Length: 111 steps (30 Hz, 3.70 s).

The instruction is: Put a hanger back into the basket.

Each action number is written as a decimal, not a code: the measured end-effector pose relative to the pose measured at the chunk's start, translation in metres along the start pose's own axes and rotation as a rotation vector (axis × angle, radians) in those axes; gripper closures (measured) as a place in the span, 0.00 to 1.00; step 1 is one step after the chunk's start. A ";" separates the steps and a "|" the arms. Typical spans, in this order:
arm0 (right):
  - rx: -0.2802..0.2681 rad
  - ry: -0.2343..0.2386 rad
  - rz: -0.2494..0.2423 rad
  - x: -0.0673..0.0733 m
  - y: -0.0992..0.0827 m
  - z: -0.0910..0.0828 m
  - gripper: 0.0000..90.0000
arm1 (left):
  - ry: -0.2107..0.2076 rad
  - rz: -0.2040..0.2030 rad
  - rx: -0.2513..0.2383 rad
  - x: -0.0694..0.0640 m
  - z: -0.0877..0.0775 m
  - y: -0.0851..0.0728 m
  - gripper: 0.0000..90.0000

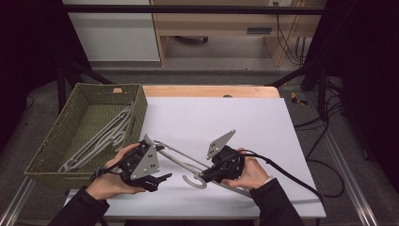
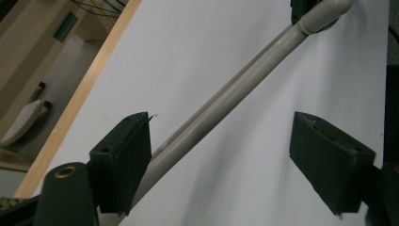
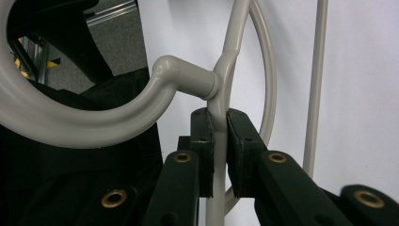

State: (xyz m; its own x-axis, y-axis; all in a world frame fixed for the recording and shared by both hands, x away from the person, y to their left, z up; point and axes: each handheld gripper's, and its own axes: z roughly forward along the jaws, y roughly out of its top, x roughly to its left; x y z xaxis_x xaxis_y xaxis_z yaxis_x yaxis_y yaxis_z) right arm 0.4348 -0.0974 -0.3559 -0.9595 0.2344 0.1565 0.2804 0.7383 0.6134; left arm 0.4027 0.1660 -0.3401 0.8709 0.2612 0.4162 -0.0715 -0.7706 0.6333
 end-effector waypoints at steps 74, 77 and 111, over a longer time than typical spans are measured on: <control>-0.480 -0.520 0.210 -0.017 -0.088 -0.059 0.15 | 0.104 -0.230 0.076 0.015 0.008 0.015 0.89; -0.502 -0.522 0.244 -0.019 -0.098 -0.058 0.14 | 0.127 -0.238 0.048 0.021 -0.004 0.021 0.89; -0.482 -0.598 0.352 -0.026 -0.124 -0.050 0.06 | 0.452 -0.369 0.116 0.108 -0.112 -0.036 0.89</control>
State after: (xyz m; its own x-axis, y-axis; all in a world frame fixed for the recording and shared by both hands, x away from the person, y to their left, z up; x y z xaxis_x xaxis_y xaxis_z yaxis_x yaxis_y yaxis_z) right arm 0.4235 -0.2267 -0.3967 -0.6035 0.7959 0.0478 0.3877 0.2405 0.8899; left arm 0.4450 0.2873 -0.2452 0.5326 0.7259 0.4352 0.2719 -0.6337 0.7242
